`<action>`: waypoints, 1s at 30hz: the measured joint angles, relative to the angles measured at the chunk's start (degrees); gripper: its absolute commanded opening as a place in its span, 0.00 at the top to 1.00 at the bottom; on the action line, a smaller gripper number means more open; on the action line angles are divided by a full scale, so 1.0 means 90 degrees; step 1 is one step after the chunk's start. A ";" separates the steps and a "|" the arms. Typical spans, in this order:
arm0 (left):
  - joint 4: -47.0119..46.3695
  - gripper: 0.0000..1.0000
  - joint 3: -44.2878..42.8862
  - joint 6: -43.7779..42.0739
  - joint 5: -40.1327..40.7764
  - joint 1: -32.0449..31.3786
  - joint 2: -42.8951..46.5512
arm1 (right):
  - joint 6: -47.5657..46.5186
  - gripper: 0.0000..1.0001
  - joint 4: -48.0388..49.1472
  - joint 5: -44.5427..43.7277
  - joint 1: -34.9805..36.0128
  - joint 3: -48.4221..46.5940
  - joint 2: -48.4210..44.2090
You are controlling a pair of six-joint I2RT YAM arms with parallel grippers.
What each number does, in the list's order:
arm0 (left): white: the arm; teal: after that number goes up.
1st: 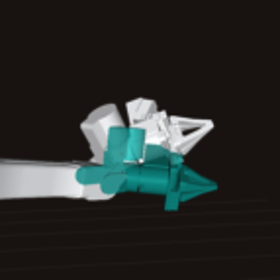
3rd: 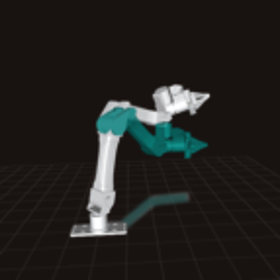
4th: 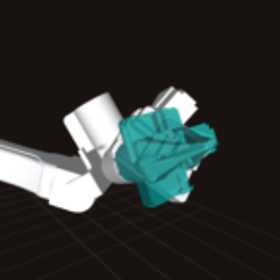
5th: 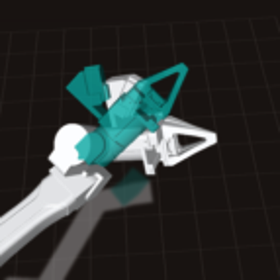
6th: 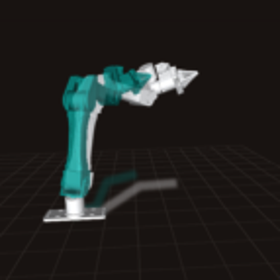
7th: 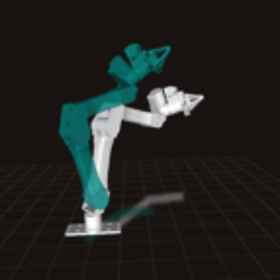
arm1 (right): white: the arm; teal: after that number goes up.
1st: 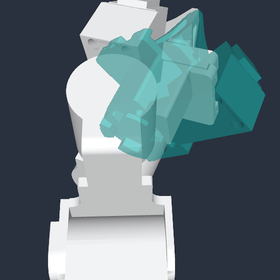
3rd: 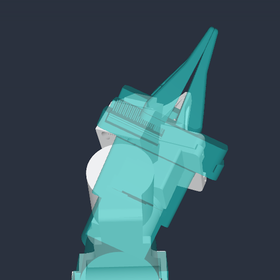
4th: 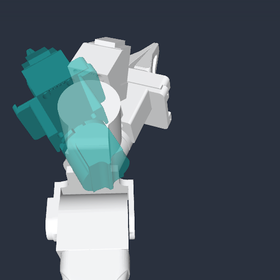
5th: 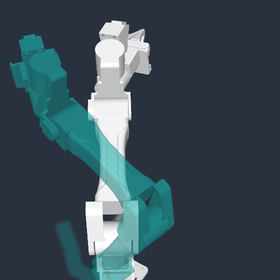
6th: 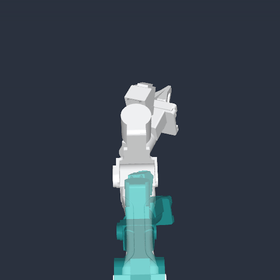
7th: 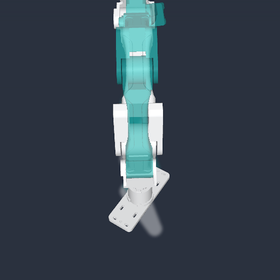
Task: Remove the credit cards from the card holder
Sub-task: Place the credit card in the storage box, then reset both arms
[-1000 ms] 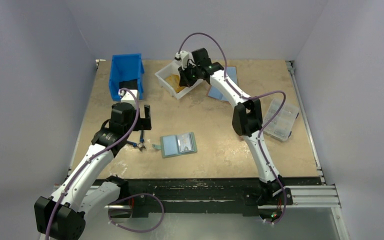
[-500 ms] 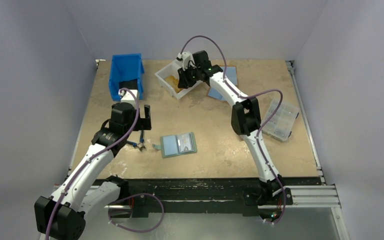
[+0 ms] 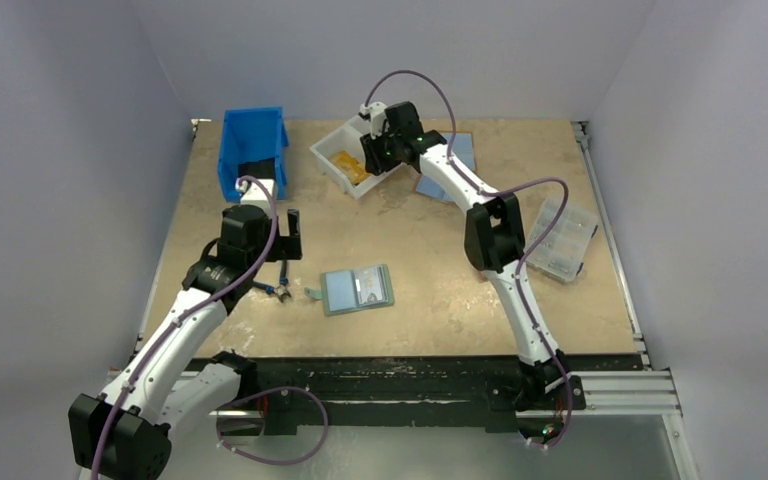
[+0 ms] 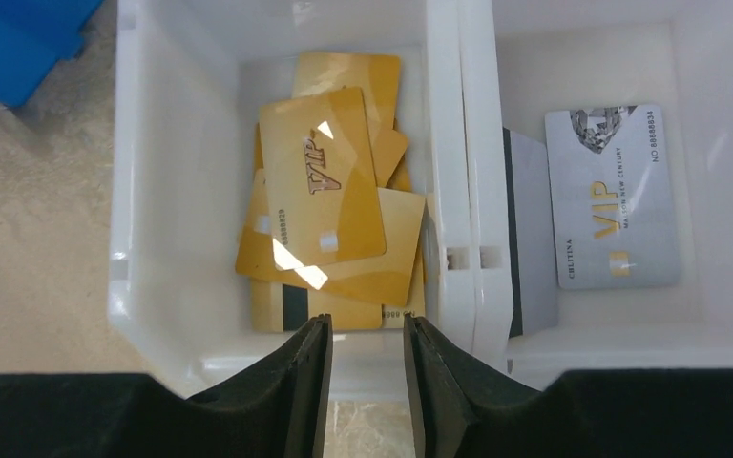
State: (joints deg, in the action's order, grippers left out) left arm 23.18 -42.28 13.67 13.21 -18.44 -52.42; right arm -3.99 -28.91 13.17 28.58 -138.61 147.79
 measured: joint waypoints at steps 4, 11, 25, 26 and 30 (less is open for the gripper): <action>0.0000 0.02 0.0000 0.0000 0.0000 0.0002 0.0104 | -0.0311 0.60 -0.0221 0.0379 0.0002 0.0410 -0.0580; -0.0002 0.02 0.0000 0.0002 -0.0075 0.0005 0.0340 | -0.1166 0.51 -0.0335 0.1144 0.0075 0.2370 -0.2968; -0.0010 0.03 0.0000 0.0262 -0.1122 0.0005 0.0488 | -0.1472 0.01 0.1185 0.3172 -0.2433 0.7946 -0.8646; -0.0036 0.03 0.0007 0.0379 -0.1338 0.0007 0.0493 | -0.1282 0.01 0.1392 0.3300 -0.2761 0.8310 -0.9024; -0.0287 0.03 0.0202 0.1069 -0.2254 0.0005 0.0656 | -0.0617 0.01 0.1756 0.3631 -0.3412 0.9160 -1.0246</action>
State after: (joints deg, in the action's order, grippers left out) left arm 20.60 -40.47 23.29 -7.07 -18.39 -46.52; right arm -9.54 -13.10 45.84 -2.13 -56.16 55.57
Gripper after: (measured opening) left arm 0.974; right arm 0.987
